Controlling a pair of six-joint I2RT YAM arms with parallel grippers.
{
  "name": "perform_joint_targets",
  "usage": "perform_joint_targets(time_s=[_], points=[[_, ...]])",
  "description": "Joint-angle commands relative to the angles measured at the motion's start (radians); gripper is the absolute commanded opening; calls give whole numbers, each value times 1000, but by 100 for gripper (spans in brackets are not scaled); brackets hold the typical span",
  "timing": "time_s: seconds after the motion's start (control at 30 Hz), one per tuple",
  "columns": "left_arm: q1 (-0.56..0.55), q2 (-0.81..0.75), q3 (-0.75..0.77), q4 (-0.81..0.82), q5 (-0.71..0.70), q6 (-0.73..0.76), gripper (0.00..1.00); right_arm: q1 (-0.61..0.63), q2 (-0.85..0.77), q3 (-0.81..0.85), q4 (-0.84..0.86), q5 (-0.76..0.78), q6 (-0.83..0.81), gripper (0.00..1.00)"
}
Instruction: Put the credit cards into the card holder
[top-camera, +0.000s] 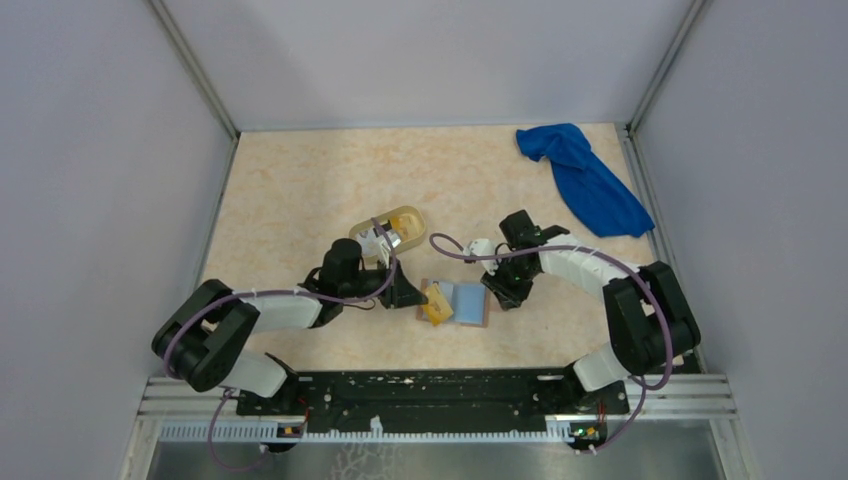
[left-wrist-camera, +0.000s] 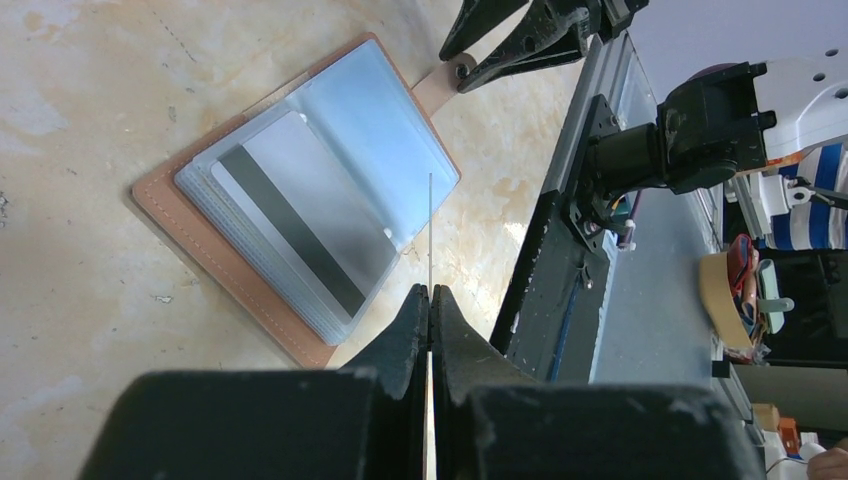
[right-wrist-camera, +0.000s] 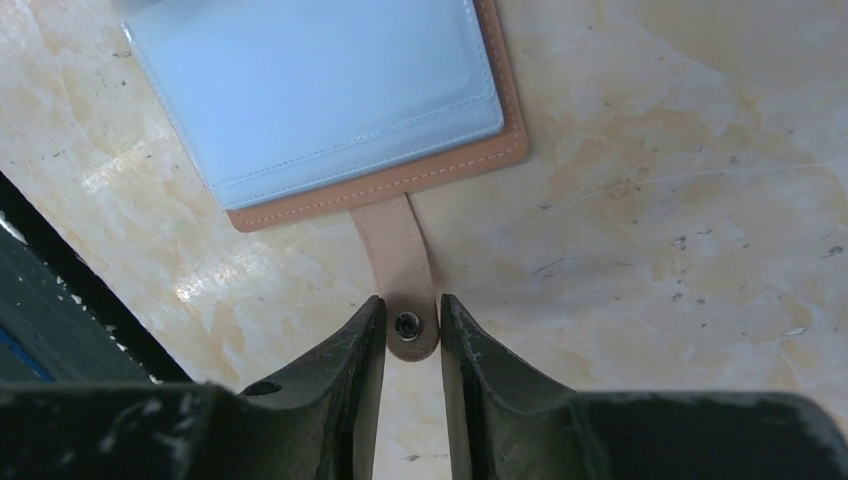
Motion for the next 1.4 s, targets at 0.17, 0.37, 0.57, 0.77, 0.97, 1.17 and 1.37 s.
perform_joint_targets(time_s=[0.17,0.37,0.57,0.77,0.97,1.17,1.37], points=[[3,24,44,7,39,18,0,-37,-2,54,-35,2,-12,4],[2,72,66,38,78,-25,0,-40,-15,91,-17,43,-26,0],[3,100,83,40,72,-36,0,-42,9,129,14,87,-60,0],[3,146,103,59,68,-82,0,-42,50,187,54,126,-86,0],[2,159,70,173,61,-167,0,-42,12,224,38,90,-86,31],[-9,116,21,249,41,-195,0,-42,-142,232,60,9,-70,46],[-16,75,-23,322,40,-218,0,-42,-279,232,96,-192,-15,50]])
